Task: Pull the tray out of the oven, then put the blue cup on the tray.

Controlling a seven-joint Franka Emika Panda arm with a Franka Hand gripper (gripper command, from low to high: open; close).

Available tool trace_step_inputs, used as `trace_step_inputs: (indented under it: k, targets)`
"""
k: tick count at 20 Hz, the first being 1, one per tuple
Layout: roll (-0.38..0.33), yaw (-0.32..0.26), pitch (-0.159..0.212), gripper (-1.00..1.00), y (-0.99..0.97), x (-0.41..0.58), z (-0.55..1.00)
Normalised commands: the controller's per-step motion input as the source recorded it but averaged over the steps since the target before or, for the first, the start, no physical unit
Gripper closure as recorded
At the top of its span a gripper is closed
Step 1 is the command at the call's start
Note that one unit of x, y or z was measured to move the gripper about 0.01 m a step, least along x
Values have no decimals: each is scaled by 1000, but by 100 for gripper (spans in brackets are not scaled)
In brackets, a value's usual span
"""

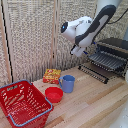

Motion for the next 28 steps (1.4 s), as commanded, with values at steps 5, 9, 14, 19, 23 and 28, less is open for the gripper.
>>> trace_step_inputs:
  k: [5, 9, 14, 19, 23, 28]
  targets:
    - [282, -158, 76, -100, 271, 0, 207]
    - [265, -206, 15, -100, 254, 0, 280]
    - [210, -289, -35, -100, 135, -48, 398]
    - [184, -328, -48, -100, 88, -49, 264]
    - [182, -320, -64, -100, 116, -23, 82]
    - [158, -285, -21, -100, 174, 0, -138]
